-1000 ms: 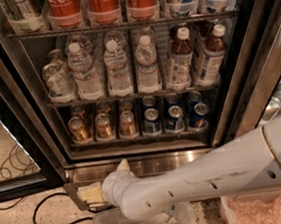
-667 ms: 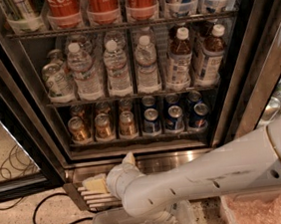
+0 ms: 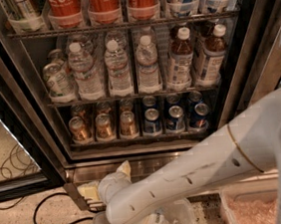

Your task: Pick pepsi can from bottom shelf of fridge

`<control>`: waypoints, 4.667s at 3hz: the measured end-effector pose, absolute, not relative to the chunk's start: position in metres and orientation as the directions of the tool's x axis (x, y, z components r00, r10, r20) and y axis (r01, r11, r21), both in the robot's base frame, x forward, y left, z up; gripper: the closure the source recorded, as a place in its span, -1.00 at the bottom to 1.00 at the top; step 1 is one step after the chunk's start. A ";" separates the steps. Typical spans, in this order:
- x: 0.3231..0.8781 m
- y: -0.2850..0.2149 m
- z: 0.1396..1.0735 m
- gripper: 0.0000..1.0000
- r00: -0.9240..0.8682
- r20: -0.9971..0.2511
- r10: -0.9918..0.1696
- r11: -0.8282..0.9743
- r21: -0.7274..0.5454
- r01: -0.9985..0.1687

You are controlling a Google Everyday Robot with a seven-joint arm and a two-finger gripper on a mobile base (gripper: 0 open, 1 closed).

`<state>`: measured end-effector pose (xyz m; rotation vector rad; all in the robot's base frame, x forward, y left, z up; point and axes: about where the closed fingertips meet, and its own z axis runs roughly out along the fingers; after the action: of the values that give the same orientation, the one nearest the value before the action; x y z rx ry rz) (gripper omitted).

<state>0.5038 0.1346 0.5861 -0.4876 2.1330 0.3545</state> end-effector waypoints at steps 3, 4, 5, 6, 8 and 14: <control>0.537 0.037 0.596 -1.00 -0.507 -0.860 -0.056 0.996 -0.084 0.034; 0.537 0.009 0.610 -1.00 -0.465 -0.884 -0.038 0.981 -0.121 0.150; 0.538 0.004 0.613 -1.00 -0.455 -0.890 -0.039 0.977 -0.129 0.169; 0.540 0.003 0.610 -1.00 -0.423 -0.906 -0.014 0.975 -0.105 0.194; 0.565 0.003 0.573 -1.00 -0.316 -0.948 0.043 0.956 -0.054 0.290; 0.579 -0.064 0.549 -1.00 -0.232 -0.972 0.020 0.961 -0.045 0.273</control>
Offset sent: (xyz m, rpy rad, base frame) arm 0.0615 -0.1430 0.0256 -0.1657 -0.2043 -0.7127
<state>0.5790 -0.0635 0.5493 0.2172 1.7946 -0.2378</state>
